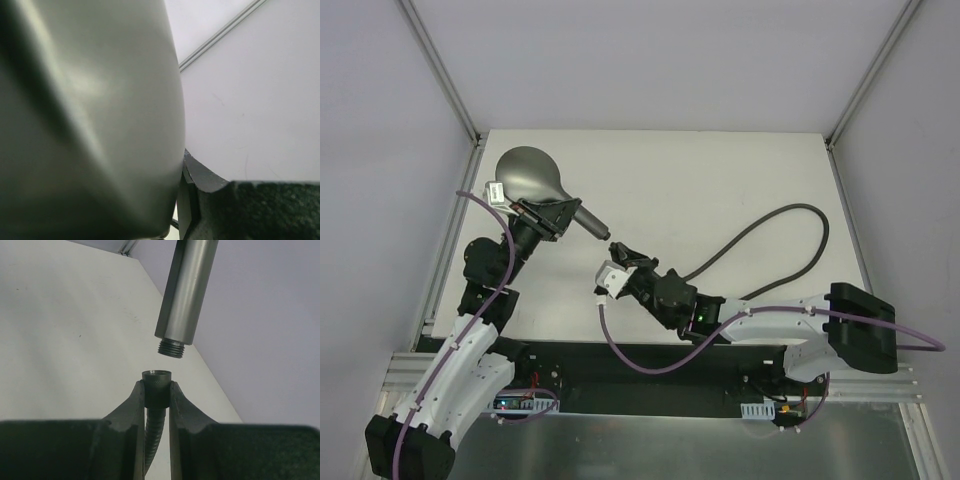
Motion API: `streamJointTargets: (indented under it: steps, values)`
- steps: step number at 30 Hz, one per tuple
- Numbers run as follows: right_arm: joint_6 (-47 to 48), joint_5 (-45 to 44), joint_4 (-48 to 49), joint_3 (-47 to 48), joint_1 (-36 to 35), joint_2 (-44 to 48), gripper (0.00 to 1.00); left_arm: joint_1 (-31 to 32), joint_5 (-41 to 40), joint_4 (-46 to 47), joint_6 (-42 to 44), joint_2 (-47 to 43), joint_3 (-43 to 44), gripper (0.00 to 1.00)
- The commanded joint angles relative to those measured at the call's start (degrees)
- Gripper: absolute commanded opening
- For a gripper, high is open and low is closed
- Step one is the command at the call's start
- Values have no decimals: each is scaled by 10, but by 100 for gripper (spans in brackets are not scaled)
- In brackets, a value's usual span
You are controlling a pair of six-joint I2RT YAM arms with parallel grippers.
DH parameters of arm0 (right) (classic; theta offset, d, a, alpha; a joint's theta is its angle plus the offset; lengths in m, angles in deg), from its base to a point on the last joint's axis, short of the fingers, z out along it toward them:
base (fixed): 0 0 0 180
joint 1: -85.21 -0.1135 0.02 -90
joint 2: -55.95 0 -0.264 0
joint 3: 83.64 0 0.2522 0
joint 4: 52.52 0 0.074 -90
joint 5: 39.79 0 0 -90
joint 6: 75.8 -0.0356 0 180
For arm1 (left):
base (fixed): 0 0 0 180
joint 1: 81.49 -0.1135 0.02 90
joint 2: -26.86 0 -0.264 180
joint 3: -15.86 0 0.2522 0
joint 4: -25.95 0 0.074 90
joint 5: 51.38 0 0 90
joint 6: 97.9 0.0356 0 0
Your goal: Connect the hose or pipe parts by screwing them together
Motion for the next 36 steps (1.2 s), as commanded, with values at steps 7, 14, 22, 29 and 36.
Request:
streamJointTargets:
  steps: [7,14,22,29,36]
  values:
    - [4,-46,24,62,-5,-27,1,9,-22,54,17,-14,-1,0]
    - [-3,-51,17,78,-5,-39,1,10,-22,63,6,-13,-12,0]
    - [-24,-47,10,87,-4,-51,1,14,-13,67,-7,-4,-17,0]
    - [-66,-36,10,84,5,-44,1,15,-18,63,-6,-19,-39,0]
    - [-84,-32,16,83,11,-41,1,16,-11,62,-8,-19,-42,0]
